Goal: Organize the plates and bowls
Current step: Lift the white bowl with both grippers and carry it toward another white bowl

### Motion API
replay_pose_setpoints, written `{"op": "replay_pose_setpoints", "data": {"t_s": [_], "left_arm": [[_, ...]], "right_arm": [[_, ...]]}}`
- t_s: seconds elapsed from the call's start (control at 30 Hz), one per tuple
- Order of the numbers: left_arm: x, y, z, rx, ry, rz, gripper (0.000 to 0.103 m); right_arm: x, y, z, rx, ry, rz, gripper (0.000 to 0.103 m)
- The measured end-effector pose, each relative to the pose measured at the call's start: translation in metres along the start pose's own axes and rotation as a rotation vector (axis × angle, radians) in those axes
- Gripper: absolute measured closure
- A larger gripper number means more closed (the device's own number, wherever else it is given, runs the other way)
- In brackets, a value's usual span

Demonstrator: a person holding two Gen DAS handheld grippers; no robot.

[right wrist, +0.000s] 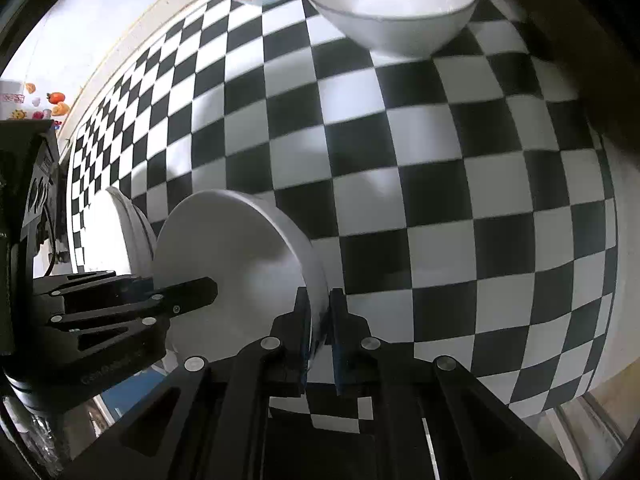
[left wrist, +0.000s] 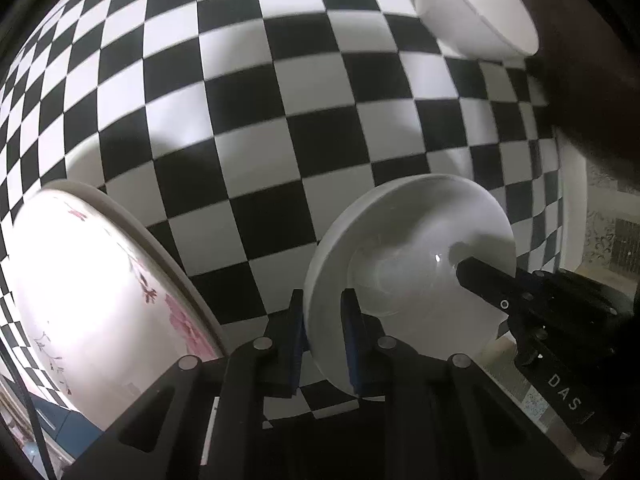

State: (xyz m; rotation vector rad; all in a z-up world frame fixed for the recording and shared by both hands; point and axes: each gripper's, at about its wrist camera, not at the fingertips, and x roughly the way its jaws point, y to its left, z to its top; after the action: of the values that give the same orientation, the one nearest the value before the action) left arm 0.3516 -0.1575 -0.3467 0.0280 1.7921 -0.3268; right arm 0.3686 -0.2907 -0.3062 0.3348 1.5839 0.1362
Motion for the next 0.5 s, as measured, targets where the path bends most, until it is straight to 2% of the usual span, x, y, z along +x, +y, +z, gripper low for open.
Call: {"op": "replay_pose_setpoints", "data": {"t_s": [0.37, 0.5], "left_arm": [[0.009, -0.005, 0.003, -0.013, 0.017, 0.016, 0.088], [-0.006, -0.004, 0.002, -0.039, 0.001, 0.009, 0.087]], "right_arm": [[0.018, -0.001, -0.001, 0.007, 0.042, 0.019, 0.093], [0.011, -0.007, 0.000, 0.025, 0.052, 0.028, 0.092]]}}
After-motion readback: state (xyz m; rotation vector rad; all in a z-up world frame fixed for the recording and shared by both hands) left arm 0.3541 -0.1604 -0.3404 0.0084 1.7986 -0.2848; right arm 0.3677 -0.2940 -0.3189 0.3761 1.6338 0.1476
